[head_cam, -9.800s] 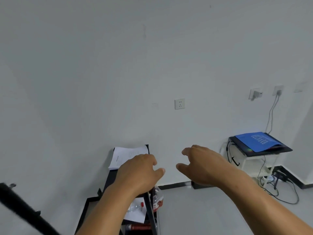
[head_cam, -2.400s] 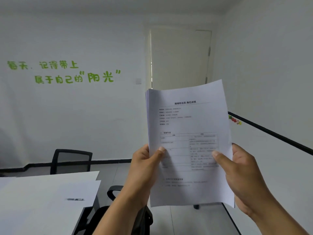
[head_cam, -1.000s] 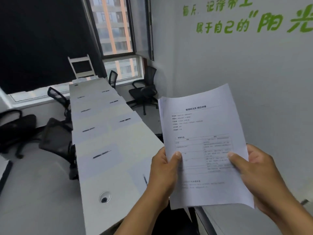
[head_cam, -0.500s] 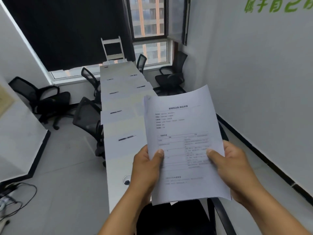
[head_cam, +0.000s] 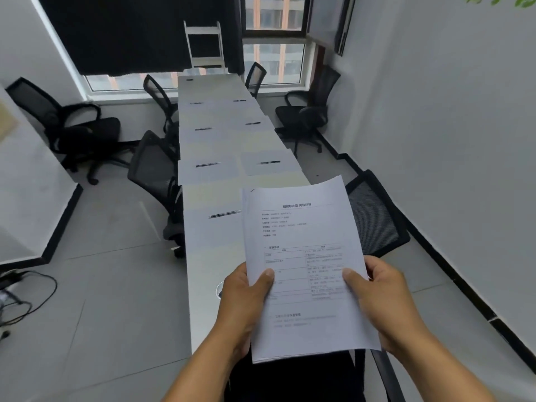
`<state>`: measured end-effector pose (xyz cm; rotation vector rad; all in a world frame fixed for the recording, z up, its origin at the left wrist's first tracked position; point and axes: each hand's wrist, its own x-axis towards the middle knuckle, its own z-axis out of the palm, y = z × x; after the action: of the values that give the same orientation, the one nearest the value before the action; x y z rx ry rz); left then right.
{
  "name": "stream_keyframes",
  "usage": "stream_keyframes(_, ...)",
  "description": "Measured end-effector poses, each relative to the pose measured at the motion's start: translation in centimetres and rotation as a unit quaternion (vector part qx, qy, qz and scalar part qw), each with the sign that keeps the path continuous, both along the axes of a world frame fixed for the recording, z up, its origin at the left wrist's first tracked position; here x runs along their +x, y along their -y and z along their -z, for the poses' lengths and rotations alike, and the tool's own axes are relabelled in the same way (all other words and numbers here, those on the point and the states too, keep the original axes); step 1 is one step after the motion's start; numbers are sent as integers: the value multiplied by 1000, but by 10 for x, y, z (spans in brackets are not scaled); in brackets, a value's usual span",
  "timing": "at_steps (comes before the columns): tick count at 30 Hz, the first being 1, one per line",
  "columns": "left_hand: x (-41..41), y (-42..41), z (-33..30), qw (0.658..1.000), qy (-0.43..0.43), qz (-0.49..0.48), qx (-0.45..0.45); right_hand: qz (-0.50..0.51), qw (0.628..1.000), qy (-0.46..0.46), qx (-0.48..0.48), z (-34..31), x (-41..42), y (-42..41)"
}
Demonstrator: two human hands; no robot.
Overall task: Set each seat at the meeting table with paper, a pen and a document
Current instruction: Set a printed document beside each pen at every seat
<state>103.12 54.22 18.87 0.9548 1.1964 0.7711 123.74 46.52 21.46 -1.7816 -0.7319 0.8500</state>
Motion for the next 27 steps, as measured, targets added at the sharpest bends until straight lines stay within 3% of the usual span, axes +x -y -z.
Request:
stream_keyframes(4, -7, -5, 19, 999, -18, -29, -23, -6, 1000, 17, -13, 27, 4, -17)
stream_keyframes(9, -3, -4, 41, 995, -23, -64, -68, -36, 998, -42, -20, 55, 18, -32)
stream_keyframes(27, 17, 19, 121, 966, -58, -150, -201, -166, 969, -56, -176, 176, 77, -51)
